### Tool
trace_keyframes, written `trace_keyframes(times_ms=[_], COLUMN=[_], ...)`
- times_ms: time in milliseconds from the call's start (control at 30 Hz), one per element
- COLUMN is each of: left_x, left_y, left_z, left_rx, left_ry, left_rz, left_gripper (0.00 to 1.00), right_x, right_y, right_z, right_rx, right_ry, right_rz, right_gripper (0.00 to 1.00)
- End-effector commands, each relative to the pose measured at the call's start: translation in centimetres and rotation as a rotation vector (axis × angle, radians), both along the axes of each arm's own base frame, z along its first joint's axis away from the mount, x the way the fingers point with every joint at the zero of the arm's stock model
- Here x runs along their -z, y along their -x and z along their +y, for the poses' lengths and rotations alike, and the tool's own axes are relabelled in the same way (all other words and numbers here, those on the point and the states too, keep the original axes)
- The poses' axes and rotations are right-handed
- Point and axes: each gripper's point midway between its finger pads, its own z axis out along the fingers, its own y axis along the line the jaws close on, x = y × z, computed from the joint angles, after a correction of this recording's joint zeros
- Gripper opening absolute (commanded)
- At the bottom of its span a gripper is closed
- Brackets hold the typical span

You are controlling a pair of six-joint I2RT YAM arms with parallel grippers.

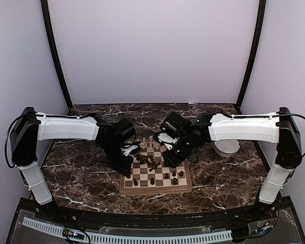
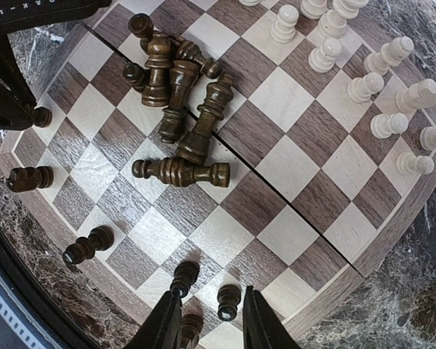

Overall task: Set up the chess pieces on the board
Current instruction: Place the pawn at h7.

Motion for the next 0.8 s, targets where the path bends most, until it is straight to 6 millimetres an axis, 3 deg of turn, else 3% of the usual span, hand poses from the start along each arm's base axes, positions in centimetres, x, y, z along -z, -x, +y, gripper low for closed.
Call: trace_keyframes(times_ms=[0, 167, 333, 633, 767], left_x=[0.7, 0.4, -2.0, -4.0, -4.3], left_y=[0.2, 0.0, -0.9, -2.8, -4.6], left_z=[0.5, 0.6, -0.6, -1.0, -1.0], left_rx=[0.011, 0.015, 0.042, -0.005, -0.067], left_ry=[-0.034, -0.036, 0.01, 0.049, 0.036], left_rz=[0.011, 0.002, -0.034, -0.099, -0.137], left_gripper=[0.18, 0.25, 0.31, 0.33, 0.28], right_x=[-0.6, -0.5, -0.5, -0.6, -0.6], right_y=[-0.8, -0.9, -0.9, -1.1, -1.2], right_z=[0.6, 0.7, 0.8, 0.9, 0.9], right_rx=[0.003, 0.0, -0.005, -0.012, -0.013], right_ry=[-0.023, -0.021, -0.02, -0.016, -0.016], right_rz=[-0.013, -0.011, -0.012, -0.013, -0.011], right_gripper=[0.31, 0.31, 0.31, 0.31, 0.31])
